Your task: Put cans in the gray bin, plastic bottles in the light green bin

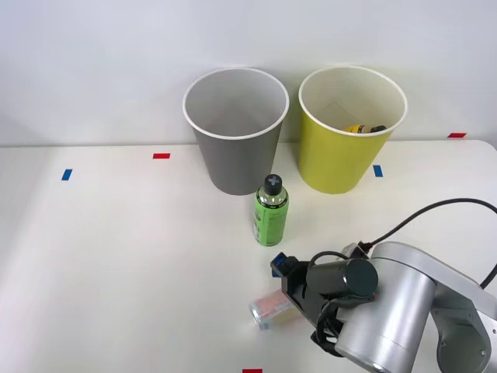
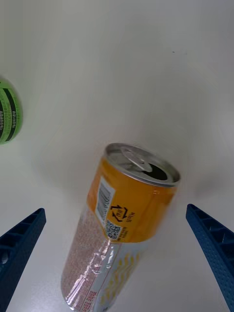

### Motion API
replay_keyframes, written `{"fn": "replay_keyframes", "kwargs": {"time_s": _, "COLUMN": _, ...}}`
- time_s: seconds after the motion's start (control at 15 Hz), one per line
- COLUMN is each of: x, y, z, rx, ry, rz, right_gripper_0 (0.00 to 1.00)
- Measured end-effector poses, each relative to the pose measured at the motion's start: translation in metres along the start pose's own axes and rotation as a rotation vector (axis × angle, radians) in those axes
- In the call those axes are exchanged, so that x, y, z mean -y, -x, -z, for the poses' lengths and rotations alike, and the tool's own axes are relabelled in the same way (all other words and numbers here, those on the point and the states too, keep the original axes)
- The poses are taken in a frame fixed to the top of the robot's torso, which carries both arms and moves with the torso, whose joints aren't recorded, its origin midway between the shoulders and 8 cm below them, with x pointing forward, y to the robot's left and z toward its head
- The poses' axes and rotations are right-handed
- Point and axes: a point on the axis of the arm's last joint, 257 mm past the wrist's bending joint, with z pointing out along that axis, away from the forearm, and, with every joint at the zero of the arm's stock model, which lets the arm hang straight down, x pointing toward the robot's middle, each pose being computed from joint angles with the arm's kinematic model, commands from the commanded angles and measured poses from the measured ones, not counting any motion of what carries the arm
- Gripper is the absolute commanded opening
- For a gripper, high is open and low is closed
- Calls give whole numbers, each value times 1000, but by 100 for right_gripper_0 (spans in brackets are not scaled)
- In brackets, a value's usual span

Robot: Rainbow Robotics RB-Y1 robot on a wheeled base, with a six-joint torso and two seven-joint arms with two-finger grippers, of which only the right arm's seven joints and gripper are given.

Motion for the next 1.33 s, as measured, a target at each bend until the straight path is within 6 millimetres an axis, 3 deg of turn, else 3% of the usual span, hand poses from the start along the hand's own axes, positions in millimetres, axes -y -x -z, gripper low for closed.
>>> {"fn": "replay_keyframes", "kwargs": {"time_s": 0.53, "x": -5, "y": -5, "z": 1, "rx": -15, "ry": 7, "rz": -14, "right_gripper_0": 100}}
{"fn": "replay_keyframes", "kwargs": {"time_s": 0.93, "x": 17, "y": 6, "z": -12, "rx": 12, "ry": -54, "rz": -15, "right_gripper_0": 100}}
{"fn": "replay_keyframes", "kwargs": {"time_s": 1.33, "x": 20, "y": 8, "z": -14, "rx": 19, "ry": -62, "rz": -33, "right_gripper_0": 100}}
